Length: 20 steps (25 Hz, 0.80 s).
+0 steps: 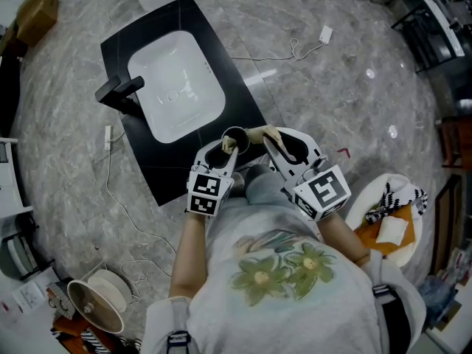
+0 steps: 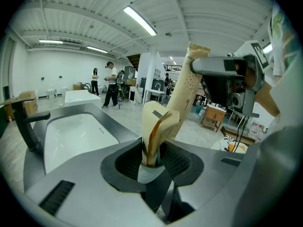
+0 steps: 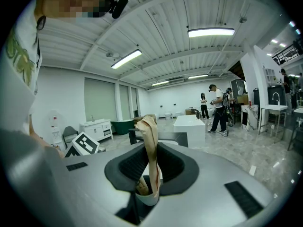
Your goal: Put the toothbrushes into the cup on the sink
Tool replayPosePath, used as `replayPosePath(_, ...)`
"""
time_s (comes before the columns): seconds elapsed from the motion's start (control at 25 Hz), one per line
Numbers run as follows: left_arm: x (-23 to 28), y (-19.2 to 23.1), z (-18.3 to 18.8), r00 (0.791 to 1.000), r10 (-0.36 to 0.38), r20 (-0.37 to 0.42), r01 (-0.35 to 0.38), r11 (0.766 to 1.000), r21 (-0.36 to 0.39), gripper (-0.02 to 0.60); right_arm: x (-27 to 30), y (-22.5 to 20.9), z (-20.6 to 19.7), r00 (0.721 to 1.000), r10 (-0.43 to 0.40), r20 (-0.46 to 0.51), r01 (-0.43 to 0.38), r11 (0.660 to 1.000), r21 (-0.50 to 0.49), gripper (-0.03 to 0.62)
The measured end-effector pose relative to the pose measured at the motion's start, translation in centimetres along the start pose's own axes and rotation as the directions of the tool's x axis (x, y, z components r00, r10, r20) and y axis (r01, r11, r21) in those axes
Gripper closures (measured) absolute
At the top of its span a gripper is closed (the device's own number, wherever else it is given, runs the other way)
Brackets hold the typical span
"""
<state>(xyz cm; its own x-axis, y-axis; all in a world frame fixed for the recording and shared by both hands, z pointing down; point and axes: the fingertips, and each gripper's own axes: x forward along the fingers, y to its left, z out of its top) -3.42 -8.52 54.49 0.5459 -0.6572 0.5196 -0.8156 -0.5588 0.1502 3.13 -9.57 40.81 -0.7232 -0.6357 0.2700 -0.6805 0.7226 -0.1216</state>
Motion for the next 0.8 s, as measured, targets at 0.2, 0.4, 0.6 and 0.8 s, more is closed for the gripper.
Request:
replayPosePath(0.2, -0.4, -0.2, 1.1, 0.999, -0.019, 0.044, 0.019, 1.0, -0.012, 0.413, 0.1, 0.0, 0.1, 1.0, -0.003, 0.001, 0.003, 1.0, 0.0, 0.519)
replayPosePath(0.4, -1.4, -0.7, 3.0, 0.994, -0.038, 0.102, 0.038, 0.999, -0.005, 0.362, -0.1, 0.1, 0.3, 1.0, -0.009, 0.004, 0.009, 1.0, -0.001, 0.519)
replayPosePath(0.6, -2.8, -0.6, 5.9, 0.984, -0.026, 0.178, 0.026, 1.0, 0.004, 0.357, -0.2, 0.0, 0.5, 1.0, -0.011, 0.009, 0.011, 1.0, 0.0, 0.52)
replayPosePath(0.8, -4.6, -0.1, 9.1, 0.967, -0.002, 0.253, 0.001, 1.0, 0.004, 0.357, -0.3, 0.2, 0.8, 1.0, -0.008, 0.013, 0.008, 1.0, 0.0, 0.519)
